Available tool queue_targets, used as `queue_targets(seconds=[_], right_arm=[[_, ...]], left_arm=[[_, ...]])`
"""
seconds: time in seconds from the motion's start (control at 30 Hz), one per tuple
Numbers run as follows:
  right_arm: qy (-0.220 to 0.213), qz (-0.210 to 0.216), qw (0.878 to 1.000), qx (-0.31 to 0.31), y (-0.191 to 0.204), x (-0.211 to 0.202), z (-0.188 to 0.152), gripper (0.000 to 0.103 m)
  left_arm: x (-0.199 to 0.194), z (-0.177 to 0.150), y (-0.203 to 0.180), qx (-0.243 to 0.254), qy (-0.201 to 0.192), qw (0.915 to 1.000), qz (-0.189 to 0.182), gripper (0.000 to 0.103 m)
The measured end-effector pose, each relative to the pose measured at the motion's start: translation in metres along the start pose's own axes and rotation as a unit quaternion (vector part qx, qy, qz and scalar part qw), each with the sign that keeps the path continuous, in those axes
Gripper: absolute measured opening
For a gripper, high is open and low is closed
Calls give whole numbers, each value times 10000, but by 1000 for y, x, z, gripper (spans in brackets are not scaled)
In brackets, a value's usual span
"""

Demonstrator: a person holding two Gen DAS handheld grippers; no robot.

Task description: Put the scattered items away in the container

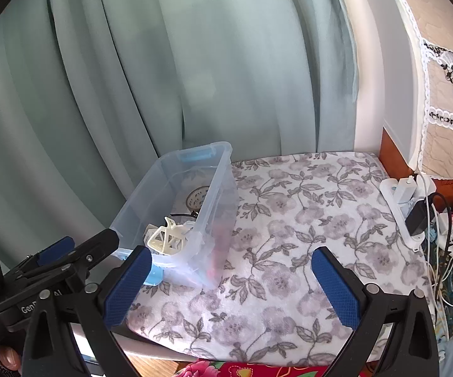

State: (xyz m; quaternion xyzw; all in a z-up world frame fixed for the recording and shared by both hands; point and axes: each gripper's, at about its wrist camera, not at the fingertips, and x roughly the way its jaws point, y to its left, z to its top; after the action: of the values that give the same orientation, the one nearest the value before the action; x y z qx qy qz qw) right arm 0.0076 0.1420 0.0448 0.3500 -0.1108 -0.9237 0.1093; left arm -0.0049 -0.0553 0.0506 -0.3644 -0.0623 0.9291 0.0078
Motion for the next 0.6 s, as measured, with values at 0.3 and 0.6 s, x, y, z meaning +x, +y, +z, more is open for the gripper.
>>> queue_targets(seconds=[0.3, 0.6], right_arm=[[20, 25, 10000, 63, -5, 3, -6, 103], [5, 38, 10000, 82, -7, 2, -13, 103]], left_arm=[[2, -5, -1, 40, 36, 10000, 35, 103], [0, -7, -3, 56, -76, 9999, 109, 103]])
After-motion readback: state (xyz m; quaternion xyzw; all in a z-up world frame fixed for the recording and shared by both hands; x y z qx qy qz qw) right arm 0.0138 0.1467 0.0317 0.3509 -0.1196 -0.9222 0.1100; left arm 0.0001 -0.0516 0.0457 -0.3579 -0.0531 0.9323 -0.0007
